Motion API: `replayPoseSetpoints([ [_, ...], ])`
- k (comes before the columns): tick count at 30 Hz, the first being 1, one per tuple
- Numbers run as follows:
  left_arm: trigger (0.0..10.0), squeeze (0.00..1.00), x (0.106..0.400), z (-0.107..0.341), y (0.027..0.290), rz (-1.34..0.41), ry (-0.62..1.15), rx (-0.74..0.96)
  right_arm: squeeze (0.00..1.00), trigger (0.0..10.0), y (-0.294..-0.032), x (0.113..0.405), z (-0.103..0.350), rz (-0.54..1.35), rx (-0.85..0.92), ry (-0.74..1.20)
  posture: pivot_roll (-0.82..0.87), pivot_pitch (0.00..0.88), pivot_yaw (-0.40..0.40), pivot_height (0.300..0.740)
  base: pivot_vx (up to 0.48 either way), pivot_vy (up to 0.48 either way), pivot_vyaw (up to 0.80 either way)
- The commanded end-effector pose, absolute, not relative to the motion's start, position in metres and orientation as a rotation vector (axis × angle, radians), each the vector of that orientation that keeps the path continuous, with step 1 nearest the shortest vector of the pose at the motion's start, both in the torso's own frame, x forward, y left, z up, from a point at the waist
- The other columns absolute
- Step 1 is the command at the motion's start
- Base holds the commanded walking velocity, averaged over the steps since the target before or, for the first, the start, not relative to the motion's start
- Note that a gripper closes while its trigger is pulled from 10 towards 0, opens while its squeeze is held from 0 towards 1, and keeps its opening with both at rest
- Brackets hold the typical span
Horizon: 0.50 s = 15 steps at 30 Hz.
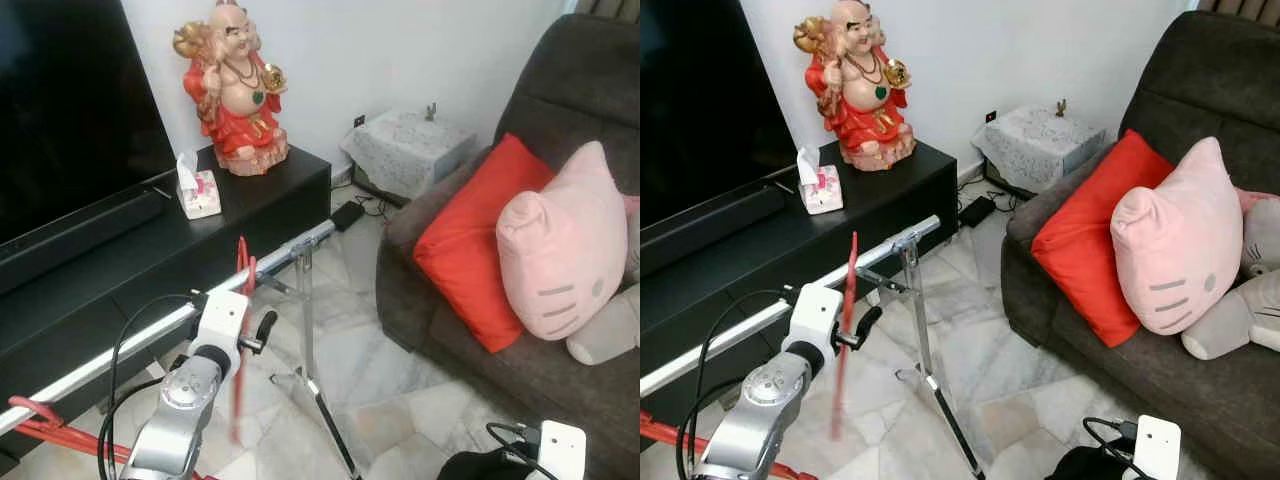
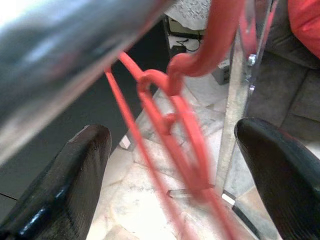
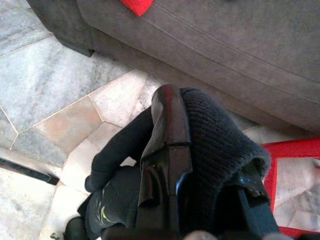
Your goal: Hang hanger
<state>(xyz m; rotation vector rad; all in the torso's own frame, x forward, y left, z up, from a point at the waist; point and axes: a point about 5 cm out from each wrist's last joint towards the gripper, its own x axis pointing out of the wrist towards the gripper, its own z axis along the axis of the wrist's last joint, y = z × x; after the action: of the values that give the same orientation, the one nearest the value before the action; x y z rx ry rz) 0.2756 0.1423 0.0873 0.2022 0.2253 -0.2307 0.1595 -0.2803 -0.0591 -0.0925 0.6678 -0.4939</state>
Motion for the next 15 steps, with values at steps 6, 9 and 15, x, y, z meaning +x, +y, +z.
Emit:
replayPoseSetpoints([
  [6,2.4,0.00,0.282,0.084,0.129,-0.265,0.247,0.230,0.00,10.0,-0.285,0.162,-0.056,-0.504,-0.093,0.649,-0.09,0.000,-0.004,0.740,0.000,0.000,0.00],
  [9,0.0,0.00,0.285,0.085,0.126,-0.265,0.255,0.250,0.00,10.0,-0.285,0.162,-0.056,-0.503,-0.092,0.649,-0.09,0.000,-0.006,0.740,0.000,0.000,0.00],
  [15,0.0,0.00,0.291,0.085,0.125,-0.258,0.284,0.293,0.00,10.0,-0.285,0.163,-0.055,-0.494,-0.088,0.648,-0.09,0.000,-0.009,0.740,0.000,0.000,0.00],
])
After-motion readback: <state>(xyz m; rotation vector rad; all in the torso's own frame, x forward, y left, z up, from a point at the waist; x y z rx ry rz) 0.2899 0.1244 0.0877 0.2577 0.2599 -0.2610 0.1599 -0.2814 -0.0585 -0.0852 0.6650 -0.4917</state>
